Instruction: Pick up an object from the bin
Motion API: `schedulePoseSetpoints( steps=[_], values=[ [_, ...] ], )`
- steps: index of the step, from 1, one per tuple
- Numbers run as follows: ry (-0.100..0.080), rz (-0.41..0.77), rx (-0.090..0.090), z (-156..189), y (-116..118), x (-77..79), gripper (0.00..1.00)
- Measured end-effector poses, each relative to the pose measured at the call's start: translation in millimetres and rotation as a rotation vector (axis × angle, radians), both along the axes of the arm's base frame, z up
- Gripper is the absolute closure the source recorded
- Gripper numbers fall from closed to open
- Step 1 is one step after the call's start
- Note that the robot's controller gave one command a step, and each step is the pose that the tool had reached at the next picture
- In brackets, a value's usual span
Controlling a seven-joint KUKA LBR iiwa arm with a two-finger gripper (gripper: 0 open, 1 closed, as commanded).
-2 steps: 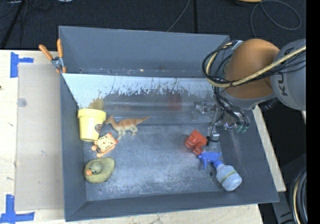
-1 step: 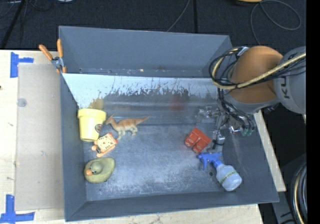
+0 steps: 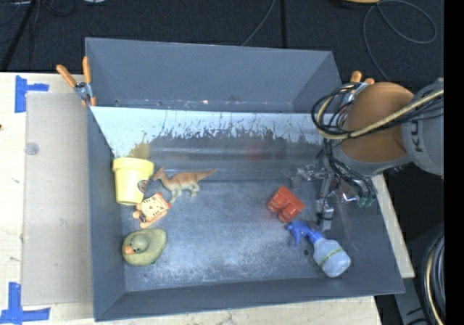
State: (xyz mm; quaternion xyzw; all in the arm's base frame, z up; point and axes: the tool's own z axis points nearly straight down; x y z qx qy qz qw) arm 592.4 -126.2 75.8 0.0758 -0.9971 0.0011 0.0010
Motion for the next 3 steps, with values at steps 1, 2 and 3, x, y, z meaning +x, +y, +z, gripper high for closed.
schedulePoseSetpoints(
  steps=[1, 2, 3],
  values=[
    [-0.004, 0.046, 0.004, -7.1, 5.2, 10.8, 0.0],
    [-0.001, -0.064, 0.002, -6.2, 40.9, 12.5, 0.0],
    [-0.003, -0.105, 0.004, -5.2, 76.3, 12.8, 1.0]
  ],
)
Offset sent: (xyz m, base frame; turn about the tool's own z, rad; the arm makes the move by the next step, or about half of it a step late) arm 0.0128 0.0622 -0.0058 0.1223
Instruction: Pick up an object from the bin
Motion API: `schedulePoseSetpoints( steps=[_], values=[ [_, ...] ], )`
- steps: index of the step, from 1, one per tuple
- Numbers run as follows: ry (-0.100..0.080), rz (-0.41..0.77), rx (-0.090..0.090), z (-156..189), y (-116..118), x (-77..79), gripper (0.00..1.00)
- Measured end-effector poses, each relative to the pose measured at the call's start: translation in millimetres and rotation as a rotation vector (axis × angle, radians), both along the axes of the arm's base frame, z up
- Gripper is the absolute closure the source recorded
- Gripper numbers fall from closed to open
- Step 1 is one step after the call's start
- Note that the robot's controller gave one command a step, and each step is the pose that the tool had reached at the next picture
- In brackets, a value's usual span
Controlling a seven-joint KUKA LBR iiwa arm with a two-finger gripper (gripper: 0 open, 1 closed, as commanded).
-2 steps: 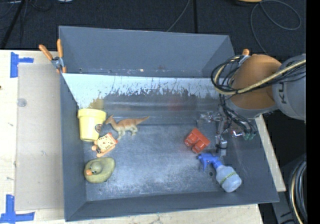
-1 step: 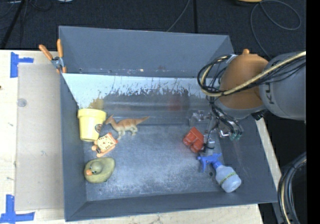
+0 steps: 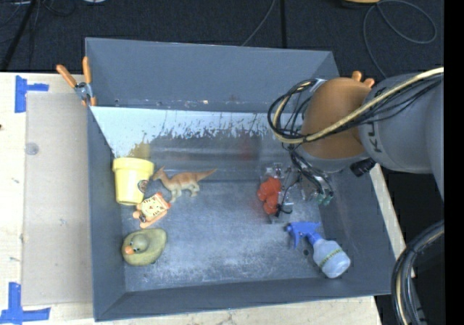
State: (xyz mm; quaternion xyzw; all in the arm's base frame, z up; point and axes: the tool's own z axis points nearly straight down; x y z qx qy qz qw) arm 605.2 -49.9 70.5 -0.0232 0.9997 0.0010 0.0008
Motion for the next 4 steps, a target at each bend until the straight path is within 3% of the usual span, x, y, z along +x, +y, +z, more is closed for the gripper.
schedulePoseSetpoints(
  steps=[1, 2, 3, 4],
  values=[
    [-0.001, 0.005, 0.0, 0.0, -3.7, -0.2, 1.0],
    [-0.001, -0.014, 0.0, 98.4, -17.2, 6.7, 1.0],
    [-0.001, -0.015, 0.0, 98.4, -17.3, 6.7, 1.0],
    [0.004, -0.017, 0.001, 149.6, -28.4, 8.3, 1.0]
  ],
)
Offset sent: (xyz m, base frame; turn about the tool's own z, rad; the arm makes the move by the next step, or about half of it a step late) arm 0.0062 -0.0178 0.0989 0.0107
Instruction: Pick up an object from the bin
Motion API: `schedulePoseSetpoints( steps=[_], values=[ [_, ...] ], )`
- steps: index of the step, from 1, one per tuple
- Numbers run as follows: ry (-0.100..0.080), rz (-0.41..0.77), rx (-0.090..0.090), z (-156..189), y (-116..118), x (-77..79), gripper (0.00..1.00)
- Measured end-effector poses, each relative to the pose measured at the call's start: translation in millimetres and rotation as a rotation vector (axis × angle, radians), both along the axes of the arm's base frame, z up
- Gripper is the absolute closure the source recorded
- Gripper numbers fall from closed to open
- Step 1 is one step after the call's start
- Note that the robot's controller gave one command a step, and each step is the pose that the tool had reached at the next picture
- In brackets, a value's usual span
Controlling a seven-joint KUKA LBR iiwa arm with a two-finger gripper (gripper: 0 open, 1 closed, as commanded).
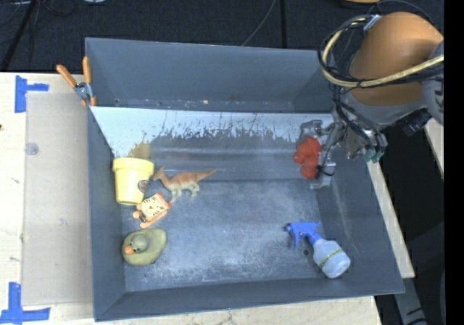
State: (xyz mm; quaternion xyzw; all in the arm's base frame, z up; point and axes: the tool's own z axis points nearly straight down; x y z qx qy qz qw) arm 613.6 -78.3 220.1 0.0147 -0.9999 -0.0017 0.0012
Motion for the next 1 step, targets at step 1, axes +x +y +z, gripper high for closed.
schedulePoseSetpoints(
  steps=[1],
  values=[
    [-0.003, -0.002, -0.002, 23.9, -1.0, 1.7, 1.0]
  ],
)
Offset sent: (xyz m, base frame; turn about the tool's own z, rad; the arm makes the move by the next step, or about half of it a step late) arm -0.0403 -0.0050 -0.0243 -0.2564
